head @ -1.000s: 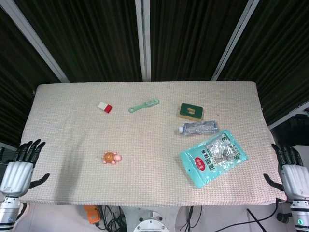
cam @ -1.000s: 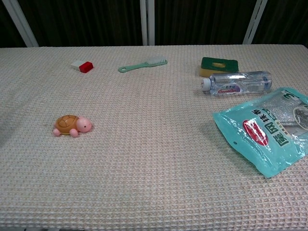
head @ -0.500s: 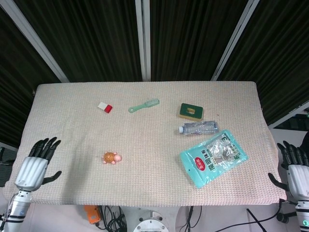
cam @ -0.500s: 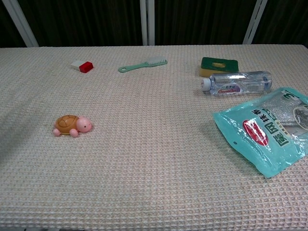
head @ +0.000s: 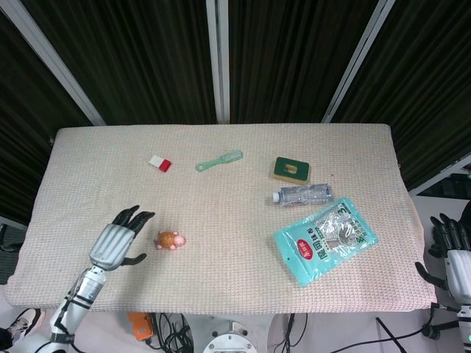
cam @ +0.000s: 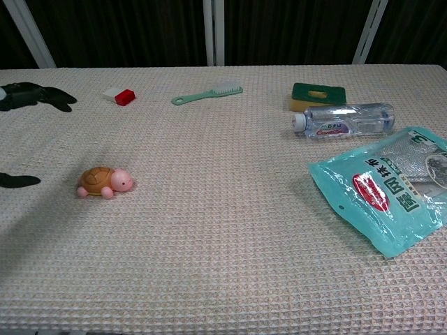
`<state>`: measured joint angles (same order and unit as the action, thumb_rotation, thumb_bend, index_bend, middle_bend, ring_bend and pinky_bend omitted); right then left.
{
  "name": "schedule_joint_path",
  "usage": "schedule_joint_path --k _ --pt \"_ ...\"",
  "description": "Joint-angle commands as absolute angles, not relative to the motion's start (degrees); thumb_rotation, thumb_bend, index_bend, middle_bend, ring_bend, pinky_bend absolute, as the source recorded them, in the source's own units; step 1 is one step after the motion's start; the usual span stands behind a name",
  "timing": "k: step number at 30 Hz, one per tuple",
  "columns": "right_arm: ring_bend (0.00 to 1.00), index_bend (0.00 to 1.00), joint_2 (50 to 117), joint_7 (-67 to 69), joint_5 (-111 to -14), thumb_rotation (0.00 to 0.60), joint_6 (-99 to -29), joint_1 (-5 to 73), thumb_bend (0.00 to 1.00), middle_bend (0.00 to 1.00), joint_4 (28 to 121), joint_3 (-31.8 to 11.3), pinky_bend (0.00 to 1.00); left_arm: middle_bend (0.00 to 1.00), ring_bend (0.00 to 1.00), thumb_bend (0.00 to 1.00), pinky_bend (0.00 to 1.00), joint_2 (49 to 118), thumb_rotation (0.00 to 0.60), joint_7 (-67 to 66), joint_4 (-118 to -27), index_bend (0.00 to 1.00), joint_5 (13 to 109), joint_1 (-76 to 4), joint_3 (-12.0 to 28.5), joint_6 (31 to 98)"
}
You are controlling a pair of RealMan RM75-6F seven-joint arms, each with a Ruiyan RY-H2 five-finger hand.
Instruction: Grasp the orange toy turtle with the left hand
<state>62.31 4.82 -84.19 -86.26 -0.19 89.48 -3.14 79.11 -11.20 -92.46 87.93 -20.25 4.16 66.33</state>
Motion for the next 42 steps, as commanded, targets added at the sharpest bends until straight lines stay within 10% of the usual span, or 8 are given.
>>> schedule_joint_path --k 1,30,42 --pt "0.0 0.0 62.08 5.06 -83.89 0.6 -86.22 -0.25 0.16 0.0 89.24 -3.28 0.0 0.22 0.03 0.21 0.16 82.86 0.6 -15.48 -89.84 0.2 85.28 -22.58 4.95 63.63" --pt "0.0 0.0 61.59 5.88 -82.18 0.6 -84.24 0.35 0.16 0.0 88.07 -3.95 0.0 0.34 0.18 0.31 0.27 87.52 0.6 -17.27 -85.97 0.34 77.7 -27.87 4.24 57.86" --pt "0.0 0.0 61.45 6.55 -81.5 0.6 -84.06 0.14 0.16 0.0 87.46 -4.09 0.0 0.6 0.42 0.36 0.41 91.18 0.6 -16.53 -80.97 0.59 80.82 -28.61 3.3 60.77"
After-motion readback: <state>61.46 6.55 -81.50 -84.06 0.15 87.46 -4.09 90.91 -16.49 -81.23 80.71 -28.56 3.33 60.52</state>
